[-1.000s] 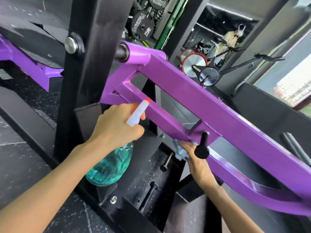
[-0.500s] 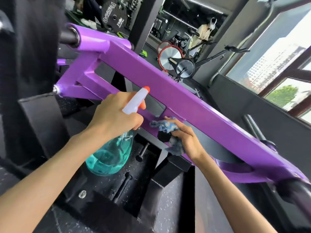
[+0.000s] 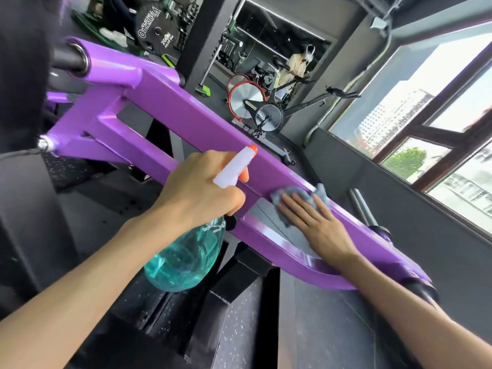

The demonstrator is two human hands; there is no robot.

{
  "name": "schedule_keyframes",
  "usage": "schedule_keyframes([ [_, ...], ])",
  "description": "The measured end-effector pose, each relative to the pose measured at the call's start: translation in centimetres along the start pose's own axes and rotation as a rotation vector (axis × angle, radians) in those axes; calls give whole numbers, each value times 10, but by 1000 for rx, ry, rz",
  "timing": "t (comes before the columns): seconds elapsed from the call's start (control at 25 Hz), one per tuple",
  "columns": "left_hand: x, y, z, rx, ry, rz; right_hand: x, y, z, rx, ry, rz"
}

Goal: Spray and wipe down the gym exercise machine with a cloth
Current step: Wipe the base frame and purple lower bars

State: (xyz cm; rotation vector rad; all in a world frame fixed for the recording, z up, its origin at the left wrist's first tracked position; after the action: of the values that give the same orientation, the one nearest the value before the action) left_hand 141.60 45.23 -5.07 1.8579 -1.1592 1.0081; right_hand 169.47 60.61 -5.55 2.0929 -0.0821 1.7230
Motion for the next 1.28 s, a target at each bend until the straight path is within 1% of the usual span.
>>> schedule_keyframes([
  [0.04, -1, 2, 0, -7, 1, 7, 12, -11, 30, -49, 61, 50],
  [0.12, -3, 11, 1, 11, 40, 32, 25, -15, 63, -123, 96, 115],
  [0.16, -4, 14, 0, 20, 57, 47, 27, -15, 62, -139, 94, 127],
  [0.2, -3, 17, -3, 33, 62, 54, 23, -14, 48, -107, 81, 140],
  [0.32, -2, 31, -7, 107, 52, 31, 0, 1, -55, 48, 48, 146],
  [0.4, -1, 45, -5, 141, 63, 9, -15, 18, -137, 87, 8, 137],
  [0.48, -7, 62, -1, 164, 72, -24, -27, 35, -203, 82, 34, 178],
  [0.56, -12, 78, 4, 173, 76, -83, -41, 49, -259, 27, 68, 224],
  [0.64, -15, 94, 9, 173, 80, -148, -57, 65, -308, 55, 27, 206],
  [0.76, -17, 110, 10, 234, 73, -149, -70, 80, -341, -8, 8, 144],
  [0.84, -16, 107, 9, 234, 82, -127, -57, 74, -317, 60, 35, 109],
  [0.92, -14, 94, 9, 199, 79, -86, -38, 56, -259, 179, 36, 81],
  [0.96, -13, 86, 9, 183, 63, -59, -28, 43, -222, 184, 40, 73],
  [1.0, -11, 76, 7, 163, 43, -26, -21, 30, -183, 154, 44, 79],
  [1.16, 8, 30, -4, 57, 10, 83, 0, -6, -31, -60, 31, 116],
  [1.24, 18, 6, -9, 13, 8, 114, 15, -10, 36, -201, -17, 96],
  [1.28, 23, -6, -11, -3, 3, 132, 25, -9, 63, -254, -77, 57],
])
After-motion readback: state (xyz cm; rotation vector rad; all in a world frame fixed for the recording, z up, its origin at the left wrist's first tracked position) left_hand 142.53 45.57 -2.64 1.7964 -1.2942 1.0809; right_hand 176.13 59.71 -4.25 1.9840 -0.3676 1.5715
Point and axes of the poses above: each hand's wrist, its own z-axis away from the middle knuckle, its own y-axis out of the back of the hand, x = y × z, the point moved 1 cm from there along -z, towards the middle knuckle, and after that the axes turned 15 degrees about z, right-handed, at the moved point
